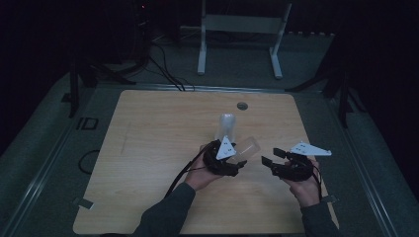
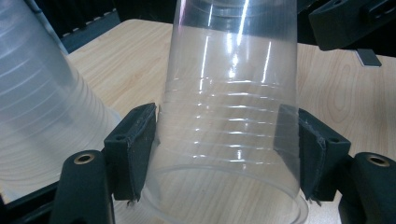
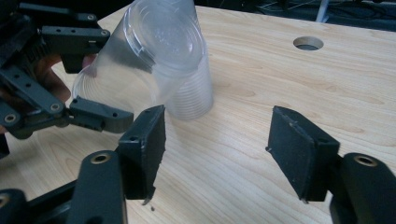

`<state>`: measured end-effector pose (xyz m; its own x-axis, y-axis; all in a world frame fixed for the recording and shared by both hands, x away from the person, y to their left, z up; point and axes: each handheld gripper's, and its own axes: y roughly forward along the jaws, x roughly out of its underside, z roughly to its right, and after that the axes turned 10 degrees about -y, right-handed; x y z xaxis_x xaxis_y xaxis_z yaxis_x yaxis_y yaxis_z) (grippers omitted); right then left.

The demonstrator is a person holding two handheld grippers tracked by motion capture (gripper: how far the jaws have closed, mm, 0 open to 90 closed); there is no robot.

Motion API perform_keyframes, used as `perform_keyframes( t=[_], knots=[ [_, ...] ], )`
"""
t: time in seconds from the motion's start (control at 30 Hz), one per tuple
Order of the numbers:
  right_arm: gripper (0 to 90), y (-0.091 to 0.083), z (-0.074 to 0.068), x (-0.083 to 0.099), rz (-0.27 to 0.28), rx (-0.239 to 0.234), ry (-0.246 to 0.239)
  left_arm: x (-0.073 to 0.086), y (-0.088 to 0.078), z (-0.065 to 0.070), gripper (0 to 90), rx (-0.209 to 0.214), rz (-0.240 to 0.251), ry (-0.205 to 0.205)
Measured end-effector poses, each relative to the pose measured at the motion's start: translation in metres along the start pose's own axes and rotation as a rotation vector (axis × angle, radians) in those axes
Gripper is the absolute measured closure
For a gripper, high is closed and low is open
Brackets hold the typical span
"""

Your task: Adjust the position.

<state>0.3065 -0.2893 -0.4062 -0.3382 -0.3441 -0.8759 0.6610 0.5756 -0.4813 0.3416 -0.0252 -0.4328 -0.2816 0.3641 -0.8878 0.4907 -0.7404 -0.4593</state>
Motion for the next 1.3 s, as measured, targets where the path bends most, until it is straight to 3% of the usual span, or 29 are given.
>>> perform_keyframes(
  t=[0.27,0.63,0.97,1.3],
  knots=[
    [38.4,0.0,-0.004,0.0,-0.035,0.002,-0.051,0.0,-0.002,0.0,30.7,0.029,-0.038,0.032],
    [40.5,-0.003,-0.003,-0.002,-0.058,0.009,-0.085,0.0,-0.001,-0.005,30.7,0.06,-0.071,0.014],
    [40.5,-0.007,0.0,-0.004,-0.098,0.004,-0.135,0.001,0.0,-0.006,30.7,0.073,-0.097,0.031],
    [40.5,-0.008,-0.003,-0.012,-0.147,-0.021,-0.221,0.0,0.003,-0.003,30.7,0.077,-0.143,0.083]
  ],
)
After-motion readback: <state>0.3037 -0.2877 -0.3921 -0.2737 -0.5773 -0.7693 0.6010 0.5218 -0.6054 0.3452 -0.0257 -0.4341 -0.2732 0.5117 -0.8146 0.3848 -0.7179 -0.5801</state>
